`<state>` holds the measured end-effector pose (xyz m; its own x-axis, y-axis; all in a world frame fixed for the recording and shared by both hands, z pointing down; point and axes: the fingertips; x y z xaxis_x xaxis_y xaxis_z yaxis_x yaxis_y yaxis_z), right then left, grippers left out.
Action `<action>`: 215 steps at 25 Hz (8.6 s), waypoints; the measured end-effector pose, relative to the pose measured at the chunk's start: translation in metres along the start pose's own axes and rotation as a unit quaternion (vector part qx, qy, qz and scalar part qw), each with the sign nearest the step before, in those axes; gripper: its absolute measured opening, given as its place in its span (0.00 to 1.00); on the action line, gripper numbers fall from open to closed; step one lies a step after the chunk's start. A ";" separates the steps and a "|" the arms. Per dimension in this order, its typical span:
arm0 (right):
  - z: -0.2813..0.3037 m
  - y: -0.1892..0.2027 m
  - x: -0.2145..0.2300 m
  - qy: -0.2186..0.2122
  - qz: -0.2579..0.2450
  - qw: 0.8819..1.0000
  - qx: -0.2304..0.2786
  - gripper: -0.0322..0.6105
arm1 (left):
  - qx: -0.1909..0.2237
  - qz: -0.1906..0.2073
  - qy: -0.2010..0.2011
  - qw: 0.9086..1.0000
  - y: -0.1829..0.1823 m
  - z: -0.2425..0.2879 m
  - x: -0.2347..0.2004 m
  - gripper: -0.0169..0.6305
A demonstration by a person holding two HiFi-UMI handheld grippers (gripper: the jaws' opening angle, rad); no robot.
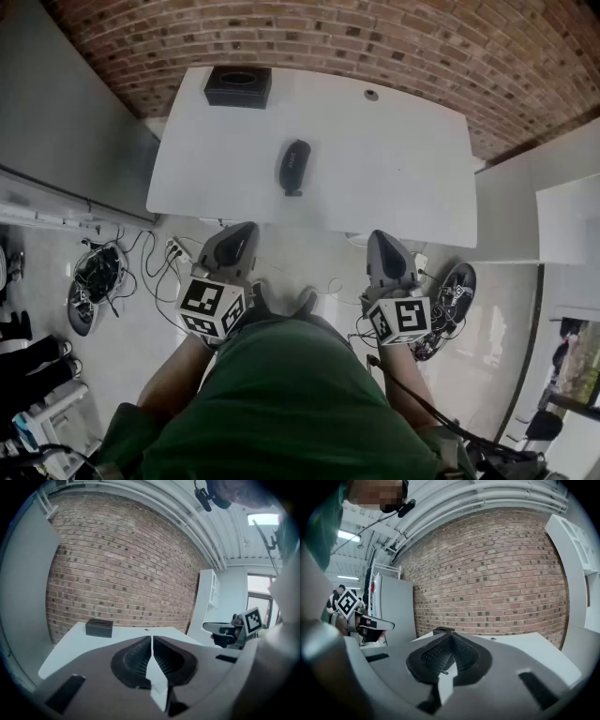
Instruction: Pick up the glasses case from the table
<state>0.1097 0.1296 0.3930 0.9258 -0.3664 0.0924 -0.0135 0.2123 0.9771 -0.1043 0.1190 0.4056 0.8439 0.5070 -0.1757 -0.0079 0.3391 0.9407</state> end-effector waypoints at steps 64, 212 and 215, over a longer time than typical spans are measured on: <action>0.087 0.020 0.088 0.045 0.018 0.998 -0.039 0.26 | -0.096 -0.038 -0.025 0.994 0.039 0.143 -0.074 0.39; 0.148 -0.041 0.084 0.026 0.012 1.000 0.001 0.05 | 0.095 -0.254 0.215 0.938 -0.150 0.132 -0.045 0.45; 0.150 -0.043 0.082 0.022 0.010 1.000 0.003 0.05 | 0.094 -0.246 0.218 0.940 -0.151 0.133 -0.041 0.45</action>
<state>0.1297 -0.0457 0.3870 0.9411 -0.3216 0.1040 -0.0347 0.2142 0.9762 -0.0667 -0.0579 0.3096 0.4202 0.6152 -0.6670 0.4550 0.4932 0.7415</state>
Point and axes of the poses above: the fingertips, and each gripper's own axes: z forward along the fingers, x to its right, y out of its underside, and after that the axes turned 2 degrees about z, right-handed
